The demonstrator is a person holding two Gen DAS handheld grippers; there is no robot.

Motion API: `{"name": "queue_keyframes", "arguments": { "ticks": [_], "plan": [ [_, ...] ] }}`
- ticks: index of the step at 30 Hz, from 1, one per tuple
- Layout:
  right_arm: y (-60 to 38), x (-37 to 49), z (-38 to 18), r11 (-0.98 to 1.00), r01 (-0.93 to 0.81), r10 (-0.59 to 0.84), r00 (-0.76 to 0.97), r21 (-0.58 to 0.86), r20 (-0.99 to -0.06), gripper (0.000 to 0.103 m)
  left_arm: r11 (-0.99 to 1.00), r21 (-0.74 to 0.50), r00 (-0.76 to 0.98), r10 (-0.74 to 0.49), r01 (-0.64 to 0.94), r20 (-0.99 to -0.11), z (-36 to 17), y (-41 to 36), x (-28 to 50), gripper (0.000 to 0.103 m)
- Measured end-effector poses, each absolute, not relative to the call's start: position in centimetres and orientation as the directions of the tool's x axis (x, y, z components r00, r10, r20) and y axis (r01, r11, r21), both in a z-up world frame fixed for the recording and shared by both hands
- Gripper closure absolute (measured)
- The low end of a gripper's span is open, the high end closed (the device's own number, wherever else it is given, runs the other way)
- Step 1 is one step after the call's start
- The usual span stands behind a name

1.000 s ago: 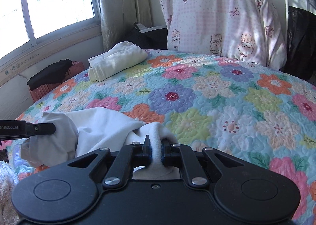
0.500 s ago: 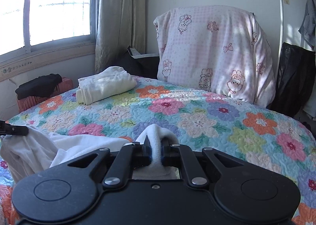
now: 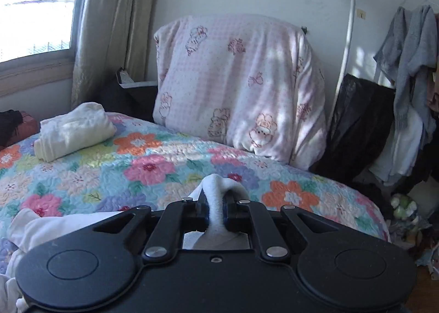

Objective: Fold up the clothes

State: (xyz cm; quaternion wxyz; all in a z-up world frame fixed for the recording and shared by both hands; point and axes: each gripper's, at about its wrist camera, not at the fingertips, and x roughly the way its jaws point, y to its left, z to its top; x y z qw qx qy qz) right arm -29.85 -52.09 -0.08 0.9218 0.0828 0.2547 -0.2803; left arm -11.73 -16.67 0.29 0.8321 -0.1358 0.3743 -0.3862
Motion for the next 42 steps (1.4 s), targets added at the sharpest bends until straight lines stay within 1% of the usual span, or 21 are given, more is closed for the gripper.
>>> {"name": "queue_keyframes", "arguments": {
  "ticks": [1,2,3,5,6,8,10,12,14,17,19,22,25,29,31,32,33,34,35,37,42],
  "plan": [
    [-52.4,-30.7,-1.5,0.789,0.606,-0.463,0.697,0.104,-0.547,0.089,0.633,-0.596,0.338,-0.771,0.494,-0.540,-1.9,-16.7,-11.6,0.097],
    [-52.8,-31.5,-2.8,0.737,0.647,-0.447,0.683,0.194,-0.578,0.080,0.608,-0.664,0.262,-0.791,0.436,-0.553,-4.4,-16.8,-11.6,0.097],
    [-52.4,-32.7,-4.6,0.702,0.644,-0.395,0.707,0.305,-0.587,0.077,0.610,-0.684,0.229,-0.789,0.401,-0.570,-6.4,-17.0,-11.8,0.097],
    [-50.9,-34.3,-7.2,0.681,0.606,-0.320,0.751,0.411,-0.578,0.072,0.667,-0.620,0.250,-0.738,0.414,-0.627,-8.3,-17.8,-12.6,0.097],
    [-49.8,-34.9,-8.2,0.692,0.592,-0.313,0.761,0.413,-0.568,0.069,0.702,-0.557,0.284,-0.700,0.443,-0.656,-8.7,-18.2,-13.2,0.096],
    [-47.9,-36.1,-9.5,0.744,0.556,-0.321,0.784,0.371,-0.532,0.061,0.750,-0.444,0.349,-0.636,0.491,-0.688,-9.3,-18.7,-14.3,0.087],
    [-46.7,-36.7,-10.4,0.774,0.527,-0.304,0.796,0.351,-0.524,0.055,0.747,-0.406,0.387,-0.635,0.526,-0.669,-9.2,-18.3,-15.0,0.063],
    [-45.9,-36.6,-11.0,0.810,0.461,-0.234,0.820,0.361,-0.523,0.052,0.753,-0.374,0.425,-0.629,0.541,-0.651,-9.4,-17.6,-15.7,0.049],
    [-45.2,-36.0,-11.4,0.847,0.361,-0.122,0.847,0.391,-0.517,0.042,0.752,-0.374,0.437,-0.633,0.542,-0.639,-9.9,-17.0,-15.9,0.044],
    [-43.9,-34.3,-12.1,0.861,0.263,0.033,0.825,0.435,-0.564,0.040,0.724,-0.502,0.376,-0.682,0.473,-0.628,-11.7,-15.9,-14.7,0.040],
    [-42.5,-33.3,-12.4,0.896,0.216,0.060,0.807,0.388,-0.588,0.039,0.715,-0.560,0.358,-0.696,0.418,-0.622,-12.7,-15.4,-14.1,0.040],
    [-41.1,-32.4,-13.2,0.935,0.280,-0.071,0.747,0.216,-0.661,0.035,0.718,-0.562,0.363,-0.694,0.410,-0.622,-13.2,-15.7,-14.1,0.040],
    [-41.3,-32.3,-14.2,0.934,0.326,-0.136,0.708,0.149,-0.693,0.035,0.723,-0.531,0.370,-0.686,0.441,-0.627,-13.1,-16.3,-14.6,0.037],
    [-42.5,-31.9,-15.7,0.898,0.439,-0.275,0.593,0.017,-0.757,0.020,0.729,-0.510,0.373,-0.677,0.457,-0.634,-13.3,-16.6,-14.9,0.037],
    [-43.4,-31.7,-16.7,0.877,0.479,-0.316,0.535,-0.026,-0.783,0.020,0.728,-0.510,0.375,-0.678,0.458,-0.633,-13.3,-16.7,-15.0,0.036],
    [-44.0,-31.7,-17.2,0.871,0.491,-0.313,0.528,-0.017,-0.789,0.024,0.728,-0.509,0.376,-0.679,0.459,-0.631,-13.2,-16.7,-15.1,0.036],
    [-44.7,-31.9,-17.4,0.869,0.494,-0.292,0.553,0.025,-0.780,0.042,0.726,-0.510,0.376,-0.681,0.462,-0.628,-13.2,-16.7,-15.1,0.036],
    [-45.3,-32.1,-17.5,0.866,0.494,-0.268,0.582,0.072,-0.768,0.053,0.722,-0.512,0.376,-0.685,0.465,-0.625,-13.1,-16.7,-15.2,0.036],
    [-45.7,-32.3,-17.1,0.864,0.491,-0.253,0.613,0.111,-0.748,0.077,0.719,-0.514,0.376,-0.688,0.469,-0.621,-13.0,-16.7,-15.3,0.036],
    [-46.3,-32.5,-15.8,0.863,0.486,-0.258,0.663,0.140,-0.703,0.081,0.710,-0.513,0.378,-0.697,0.482,-0.610,-12.7,-16.6,-15.5,0.037],
    [-48.6,-33.0,-9.4,0.872,0.489,-0.394,0.733,0.026,-0.555,0.090,0.670,-0.520,0.373,-0.734,0.529,-0.568,-10.9,-16.0,-16.2,0.038]
  ]
}}
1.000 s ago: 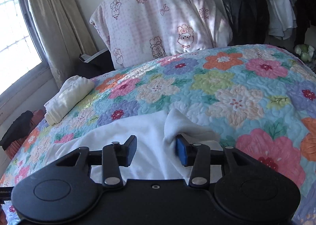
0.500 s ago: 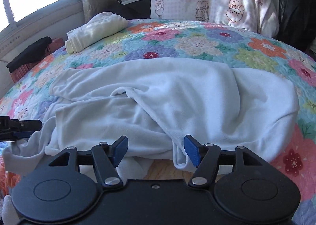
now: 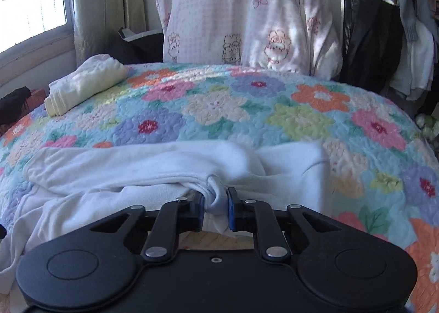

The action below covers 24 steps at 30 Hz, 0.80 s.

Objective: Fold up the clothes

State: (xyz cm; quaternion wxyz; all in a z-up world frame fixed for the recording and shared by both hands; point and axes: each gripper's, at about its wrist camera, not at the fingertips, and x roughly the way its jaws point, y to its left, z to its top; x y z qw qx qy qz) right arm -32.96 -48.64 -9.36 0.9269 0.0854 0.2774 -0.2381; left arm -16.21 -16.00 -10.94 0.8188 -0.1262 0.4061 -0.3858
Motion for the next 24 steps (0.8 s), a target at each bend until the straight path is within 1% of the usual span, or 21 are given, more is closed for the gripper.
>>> {"name": "queue_keyframes", "arguments": {
  "ticks": [1,3,4,5,7,9,12,14,15,17,18,19,20,22,23,24],
  "plan": [
    [-49.4,-33.2,-8.2,0.864,0.503,-0.430,0.734,-0.006,-0.525,0.091,0.667,-0.518,0.375,-0.737,0.536,-0.562,-10.5,-16.0,-16.4,0.038],
    [-50.6,-33.5,-6.4,0.821,0.556,-0.547,0.705,-0.126,-0.452,0.093,0.657,-0.514,0.382,-0.747,0.552,-0.544,-9.9,-16.1,-16.8,0.038],
    [-51.5,-33.8,-5.7,0.804,0.576,-0.577,0.695,-0.148,-0.429,0.093,0.651,-0.514,0.381,-0.751,0.558,-0.539,-9.7,-16.2,-16.9,0.036],
    [-52.3,-34.3,-5.3,0.798,0.589,-0.582,0.695,-0.130,-0.423,0.093,0.647,-0.512,0.376,-0.754,0.565,-0.539,-9.7,-16.4,-17.1,0.036],
    [-54.3,-35.7,-5.8,0.792,0.610,-0.538,0.711,0.016,-0.453,0.092,0.650,-0.487,0.358,-0.744,0.583,-0.564,-10.0,-17.3,-17.6,0.036],
    [-55.1,-37.0,-8.1,0.776,0.622,-0.507,0.715,0.106,-0.481,0.092,0.659,-0.442,0.343,-0.721,0.609,-0.602,-10.6,-18.4,-18.3,0.036],
    [-55.7,-37.3,-11.4,0.729,0.672,-0.506,0.659,0.133,-0.556,0.092,0.649,-0.430,0.313,-0.716,0.627,-0.625,-11.4,-19.6,-19.2,0.036],
    [-55.9,-37.3,-12.0,0.734,0.660,-0.478,0.670,0.161,-0.569,0.092,0.645,-0.433,0.302,-0.716,0.629,-0.629,-11.7,-20.2,-19.7,0.036],
    [-55.8,-37.3,-11.7,0.740,0.656,-0.479,0.671,0.151,-0.566,0.092,0.649,-0.414,0.304,-0.706,0.638,-0.639,-11.8,-20.5,-19.9,0.036],
    [-55.2,-37.2,-10.7,0.758,0.645,-0.511,0.679,0.096,-0.526,0.093,0.662,-0.328,0.324,-0.664,0.674,-0.674,-11.7,-21.3,-20.6,0.042],
    [-54.6,-37.1,-10.2,0.739,0.672,-0.601,0.636,-0.034,-0.483,0.094,0.666,-0.284,0.335,-0.642,0.690,-0.690,-11.7,-21.7,-20.9,0.062],
    [-54.0,-37.0,-9.7,0.696,0.696,-0.692,0.586,-0.175,-0.423,0.094,0.670,-0.237,0.350,-0.617,0.703,-0.705,-11.6,-22.0,-21.2,0.075],
    [-54.6,-37.6,-9.5,0.663,0.726,-0.725,0.564,-0.181,-0.395,0.094,0.672,-0.204,0.362,-0.600,0.712,-0.713,-11.4,-22.1,-21.4,0.075],
    [-56.0,-39.0,-9.0,0.600,0.786,-0.774,0.524,-0.149,-0.354,0.094,0.668,-0.228,0.351,-0.614,0.709,-0.707,-11.2,-21.6,-21.3,0.075],
    [-57.0,-39.9,-8.7,0.598,0.796,-0.763,0.530,-0.095,-0.369,0.094,0.672,-0.255,0.342,-0.622,0.695,-0.704,-11.2,-21.3,-21.2,0.075],
    [-57.3,-40.4,-8.8,0.597,0.798,-0.759,0.531,-0.078,-0.378,0.094,0.678,-0.280,0.337,-0.627,0.680,-0.702,-11.2,-21.2,-21.0,0.075]
  ]
}}
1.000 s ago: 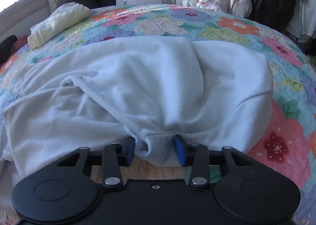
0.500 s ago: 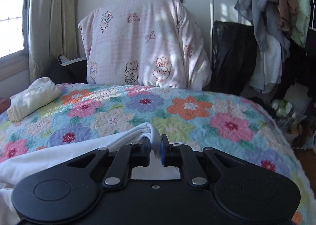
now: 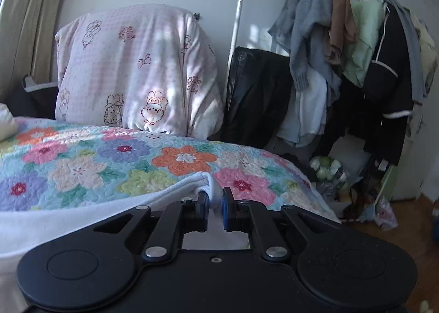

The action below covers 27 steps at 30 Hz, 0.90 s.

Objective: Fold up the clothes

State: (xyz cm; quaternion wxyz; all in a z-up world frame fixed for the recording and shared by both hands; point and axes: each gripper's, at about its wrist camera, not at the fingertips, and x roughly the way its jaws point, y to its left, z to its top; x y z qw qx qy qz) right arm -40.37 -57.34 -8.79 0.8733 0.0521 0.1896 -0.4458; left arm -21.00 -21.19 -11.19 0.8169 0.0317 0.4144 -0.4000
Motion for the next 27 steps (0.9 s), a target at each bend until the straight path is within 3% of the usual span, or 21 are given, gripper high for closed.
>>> {"name": "queue_keyframes", "arguments": {
  "ticks": [3,6,9,12,16,18,23,24,26,27],
  "plan": [
    [-58.1,-41.5,-9.2,0.592,0.805,-0.751,0.528,-0.048,-0.397,0.094,0.674,-0.328,0.331,-0.655,0.662,-0.680,-10.4,-20.9,-21.0,0.075],
    [-57.9,-41.0,-9.1,0.609,0.791,-0.742,0.539,-0.064,-0.398,0.093,0.644,-0.390,0.323,-0.710,0.659,-0.626,-8.7,-20.4,-21.0,0.063],
    [-58.2,-41.0,-8.7,0.650,0.760,-0.685,0.592,0.012,-0.425,0.093,0.616,-0.443,0.309,-0.748,0.651,-0.587,-7.4,-20.3,-20.1,0.053],
    [-58.7,-41.4,-8.9,0.690,0.714,-0.604,0.659,0.120,-0.449,0.092,0.608,-0.493,0.245,-0.749,0.622,-0.616,-7.3,-22.0,-17.3,0.040],
    [-59.0,-41.7,-9.2,0.701,0.676,-0.539,0.710,0.226,-0.452,0.092,0.583,-0.690,0.076,-0.784,0.429,-0.616,-9.8,-24.5,-11.3,0.037],
    [-59.3,-42.2,-9.3,0.700,0.654,-0.510,0.739,0.286,-0.441,0.092,0.568,-0.756,-0.012,-0.797,0.325,-0.604,-11.9,-26.0,-8.8,0.028],
    [-59.4,-42.4,-10.4,0.696,0.640,-0.482,0.753,0.327,-0.448,0.091,0.660,-0.660,-0.030,-0.699,0.360,-0.715,-14.1,-29.7,-7.7,0.027],
    [-59.5,-42.4,-10.6,0.698,0.632,-0.470,0.759,0.336,-0.450,0.091,0.669,-0.647,-0.021,-0.689,0.367,-0.724,-14.2,-30.2,-7.7,0.027],
    [-59.5,-42.1,-11.0,0.712,0.610,-0.442,0.774,0.346,-0.454,0.091,0.671,-0.640,-0.002,-0.690,0.375,-0.724,-14.3,-30.7,-7.8,0.038],
    [-59.4,-41.9,-11.2,0.724,0.597,-0.428,0.781,0.345,-0.455,0.091,0.673,-0.623,0.007,-0.682,0.399,-0.731,-14.2,-31.0,-7.8,0.075]
  ]
}}
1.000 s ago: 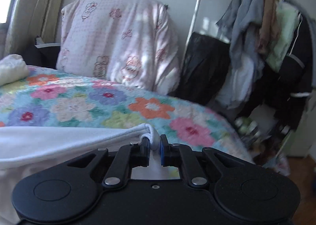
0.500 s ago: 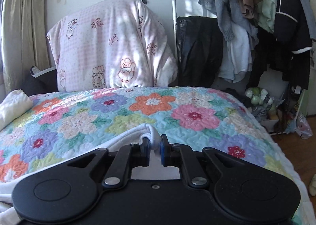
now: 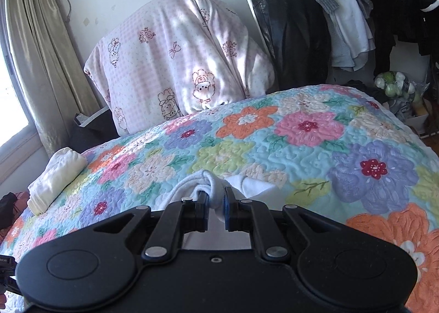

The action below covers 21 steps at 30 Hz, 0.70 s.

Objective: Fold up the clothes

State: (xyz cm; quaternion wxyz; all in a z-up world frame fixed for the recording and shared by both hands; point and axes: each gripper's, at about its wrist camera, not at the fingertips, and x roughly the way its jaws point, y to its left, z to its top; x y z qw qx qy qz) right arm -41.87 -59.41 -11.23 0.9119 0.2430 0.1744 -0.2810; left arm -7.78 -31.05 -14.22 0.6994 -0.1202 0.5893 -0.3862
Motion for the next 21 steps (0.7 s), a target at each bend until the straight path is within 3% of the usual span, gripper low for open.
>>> {"name": "queue_keyframes", "arguments": {
  "ticks": [1,7,12,17,19,20,21],
  "plan": [
    [-59.1,-41.5,-11.4,0.743,0.583,-0.417,0.787,0.329,-0.455,0.091,0.674,-0.599,0.016,-0.669,0.433,-0.743,-14.0,-31.4,-7.8,0.097],
    [-57.4,-40.9,-11.2,0.816,0.500,-0.364,0.834,0.290,-0.415,0.090,0.695,-0.463,0.201,-0.648,0.551,-0.734,-9.6,-30.4,-7.2,0.100],
    [-57.1,-40.5,-10.9,0.816,0.499,-0.366,0.837,0.291,-0.408,0.090,0.759,-0.213,0.464,-0.568,0.616,-0.680,-5.1,-30.1,-6.1,0.100],
    [-55.6,-38.7,-10.9,0.830,0.531,-0.412,0.791,0.172,-0.451,0.086,0.796,-0.153,0.536,-0.521,0.585,-0.664,-5.0,-29.1,-4.9,0.100],
    [-54.8,-37.9,-11.2,0.828,0.553,-0.457,0.759,0.089,-0.463,0.065,0.817,-0.158,0.566,-0.509,0.555,-0.649,-5.5,-28.3,-4.8,0.100],
    [-54.5,-37.6,-11.5,0.821,0.569,-0.486,0.738,0.045,-0.469,0.043,0.826,-0.158,0.582,-0.503,0.540,-0.639,-5.9,-28.0,-5.0,0.100],
    [-54.1,-37.1,-11.9,0.812,0.583,-0.516,0.709,-0.012,-0.481,0.029,0.838,-0.152,0.600,-0.490,0.525,-0.632,-6.5,-27.7,-5.0,0.100]
  ]
}}
